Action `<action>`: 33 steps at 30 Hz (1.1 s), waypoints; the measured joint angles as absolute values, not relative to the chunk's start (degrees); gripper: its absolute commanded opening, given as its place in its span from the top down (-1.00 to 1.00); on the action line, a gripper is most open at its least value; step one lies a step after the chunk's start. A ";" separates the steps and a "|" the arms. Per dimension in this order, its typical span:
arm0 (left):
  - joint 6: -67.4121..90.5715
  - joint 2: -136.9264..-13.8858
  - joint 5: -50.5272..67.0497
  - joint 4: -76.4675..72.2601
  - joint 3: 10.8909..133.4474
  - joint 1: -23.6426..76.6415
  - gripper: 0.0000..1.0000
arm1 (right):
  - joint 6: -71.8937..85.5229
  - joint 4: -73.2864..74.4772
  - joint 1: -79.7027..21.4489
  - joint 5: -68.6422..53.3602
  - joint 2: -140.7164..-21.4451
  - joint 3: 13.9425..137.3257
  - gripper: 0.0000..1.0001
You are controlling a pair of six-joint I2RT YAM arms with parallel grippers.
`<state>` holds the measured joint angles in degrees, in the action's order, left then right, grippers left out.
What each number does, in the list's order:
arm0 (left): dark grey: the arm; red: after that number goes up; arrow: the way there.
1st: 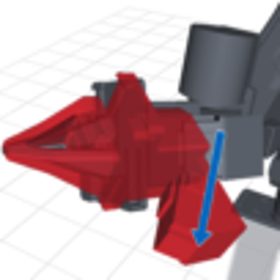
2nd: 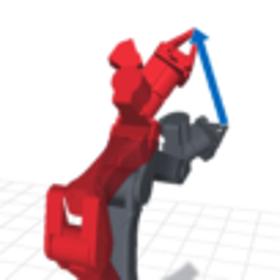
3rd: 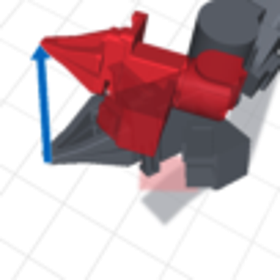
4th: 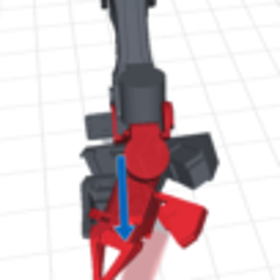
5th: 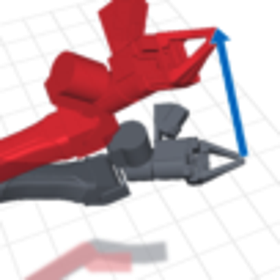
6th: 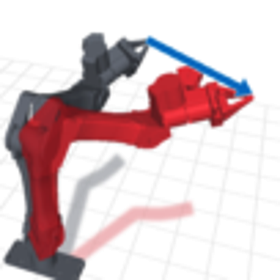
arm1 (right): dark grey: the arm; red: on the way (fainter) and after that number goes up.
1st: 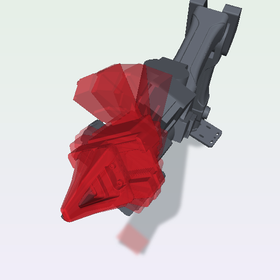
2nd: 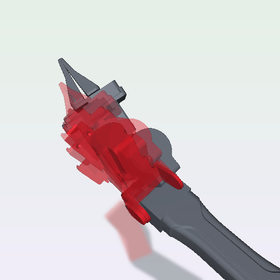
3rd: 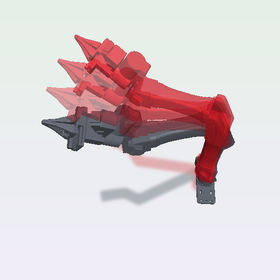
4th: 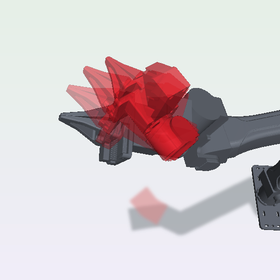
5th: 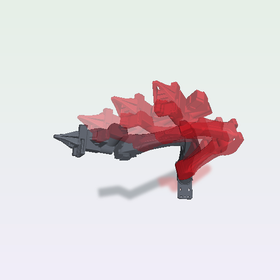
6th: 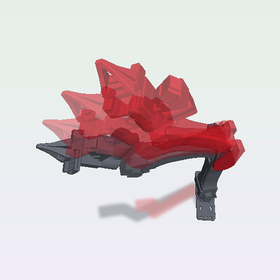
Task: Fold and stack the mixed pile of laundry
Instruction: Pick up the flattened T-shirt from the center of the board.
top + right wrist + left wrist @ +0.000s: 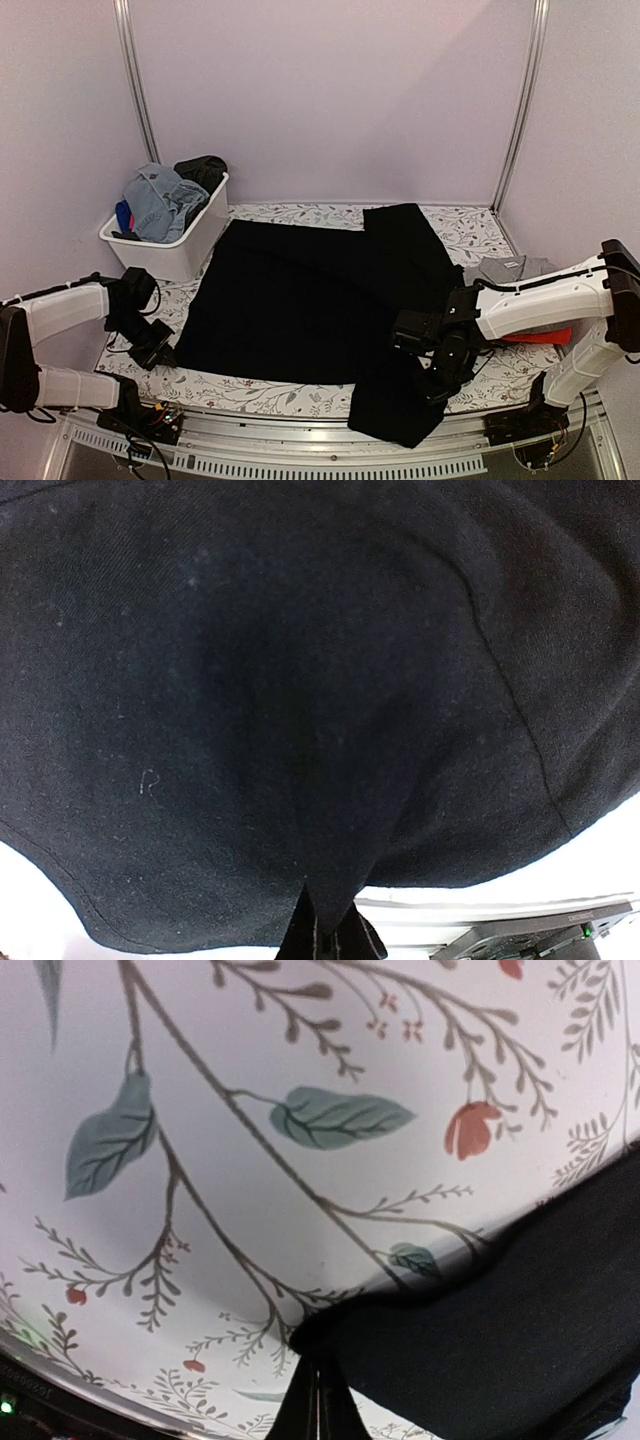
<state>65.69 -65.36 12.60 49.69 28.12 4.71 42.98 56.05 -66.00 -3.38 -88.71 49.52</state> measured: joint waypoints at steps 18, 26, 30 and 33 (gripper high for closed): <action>68.23 -54.92 9.82 61.60 38.61 4.32 1.00 | 39.83 60.10 -66.00 -5.04 -83.50 57.12 1.00; 67.55 -56.84 5.82 64.97 47.03 2.20 1.00 | 38.50 61.23 -64.62 -6.61 -82.06 57.87 1.00; 66.74 -56.69 4.89 67.44 47.27 0.45 1.00 | 36.05 60.60 -64.42 -9.74 -83.26 57.87 1.00; 65.71 -56.27 4.21 69.43 47.55 -0.78 1.00 | 34.81 59.99 -64.42 -11.88 -83.68 57.87 1.00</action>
<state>65.71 -56.27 4.21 69.43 47.55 -0.78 34.81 59.99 -64.42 -11.88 -83.68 57.87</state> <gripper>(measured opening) 0.003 0.007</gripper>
